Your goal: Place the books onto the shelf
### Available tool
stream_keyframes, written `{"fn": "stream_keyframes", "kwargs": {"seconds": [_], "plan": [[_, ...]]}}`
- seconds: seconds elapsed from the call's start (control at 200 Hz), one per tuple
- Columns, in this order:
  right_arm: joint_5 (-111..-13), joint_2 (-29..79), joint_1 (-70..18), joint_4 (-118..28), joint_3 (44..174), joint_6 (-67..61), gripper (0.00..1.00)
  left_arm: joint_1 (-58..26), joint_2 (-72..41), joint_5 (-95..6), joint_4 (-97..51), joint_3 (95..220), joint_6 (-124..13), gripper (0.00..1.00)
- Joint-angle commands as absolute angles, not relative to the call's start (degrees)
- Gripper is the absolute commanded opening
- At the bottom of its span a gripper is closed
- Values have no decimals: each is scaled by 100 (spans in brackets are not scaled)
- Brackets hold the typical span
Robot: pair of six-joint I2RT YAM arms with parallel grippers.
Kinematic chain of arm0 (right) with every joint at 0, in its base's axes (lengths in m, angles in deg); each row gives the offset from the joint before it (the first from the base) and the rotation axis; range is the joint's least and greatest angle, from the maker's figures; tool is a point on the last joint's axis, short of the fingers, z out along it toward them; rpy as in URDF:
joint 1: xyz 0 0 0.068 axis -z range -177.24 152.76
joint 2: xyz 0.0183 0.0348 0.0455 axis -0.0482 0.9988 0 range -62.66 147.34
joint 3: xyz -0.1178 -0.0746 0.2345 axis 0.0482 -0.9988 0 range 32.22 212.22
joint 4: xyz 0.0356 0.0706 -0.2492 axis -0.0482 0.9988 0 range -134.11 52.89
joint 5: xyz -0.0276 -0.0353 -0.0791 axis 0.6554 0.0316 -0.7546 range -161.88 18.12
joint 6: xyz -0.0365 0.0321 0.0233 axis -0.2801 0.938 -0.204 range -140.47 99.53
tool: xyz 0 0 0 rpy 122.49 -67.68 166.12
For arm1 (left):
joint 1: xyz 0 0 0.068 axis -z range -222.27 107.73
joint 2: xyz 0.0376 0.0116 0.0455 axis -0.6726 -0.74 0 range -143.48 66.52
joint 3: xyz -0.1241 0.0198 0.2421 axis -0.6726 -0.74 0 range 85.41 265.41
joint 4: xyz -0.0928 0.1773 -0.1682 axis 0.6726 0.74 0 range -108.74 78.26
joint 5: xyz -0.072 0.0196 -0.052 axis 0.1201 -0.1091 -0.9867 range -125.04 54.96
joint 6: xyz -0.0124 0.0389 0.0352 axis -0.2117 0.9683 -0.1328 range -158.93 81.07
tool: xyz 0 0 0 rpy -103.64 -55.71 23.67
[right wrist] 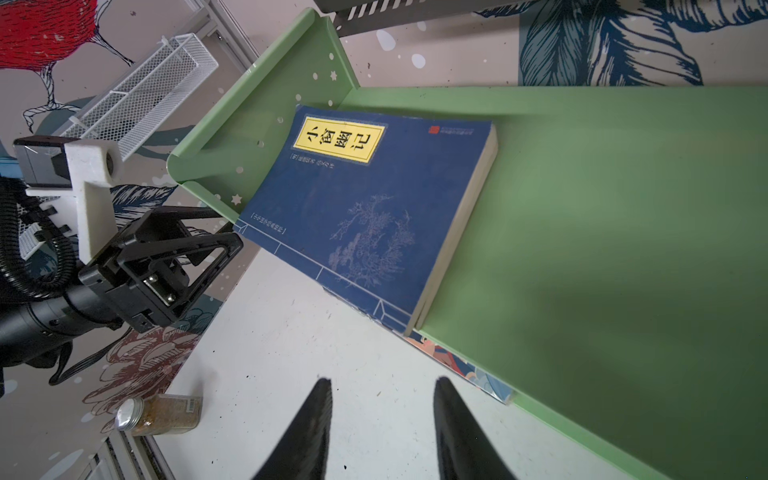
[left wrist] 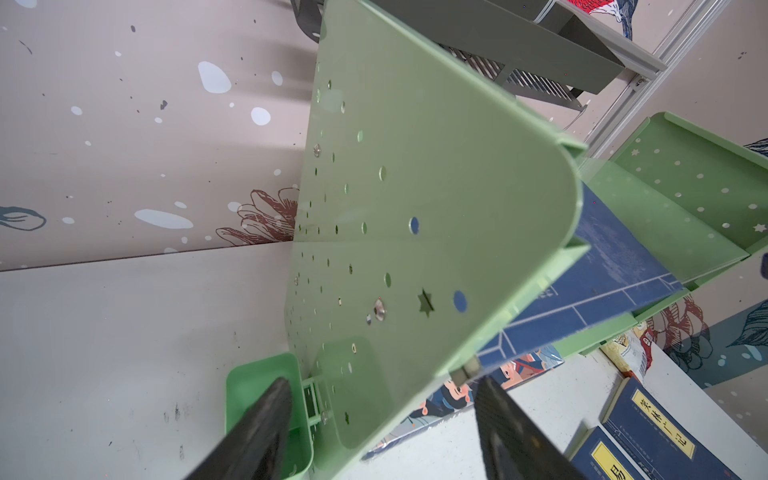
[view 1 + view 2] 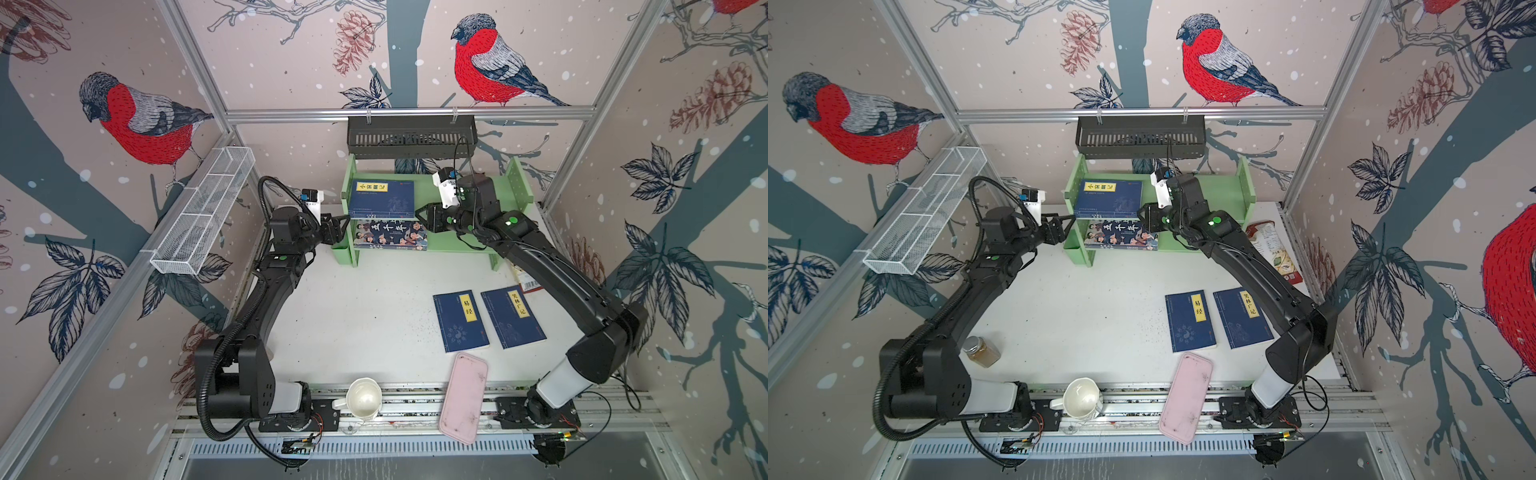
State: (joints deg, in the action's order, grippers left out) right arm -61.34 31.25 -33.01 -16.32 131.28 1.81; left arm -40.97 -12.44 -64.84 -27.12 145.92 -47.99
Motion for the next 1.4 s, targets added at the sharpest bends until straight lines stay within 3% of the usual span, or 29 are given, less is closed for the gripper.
{"fn": "stream_keyframes", "kwargs": {"seconds": [0.0,0.776,1.391], "plan": [[-6275,3224,-3369,-1535,13251,-2,42,-4101,-1081,-6550,-2893,14528,-4855,70],[-7662,4012,-3749,-770,14091,-442,42,-4101,-1118,-6580,-2849,14553,-4977,70],[-7832,4375,-3741,-564,14530,-548,43,-4097,-1160,-6567,-2868,14548,-4992,70]]}}
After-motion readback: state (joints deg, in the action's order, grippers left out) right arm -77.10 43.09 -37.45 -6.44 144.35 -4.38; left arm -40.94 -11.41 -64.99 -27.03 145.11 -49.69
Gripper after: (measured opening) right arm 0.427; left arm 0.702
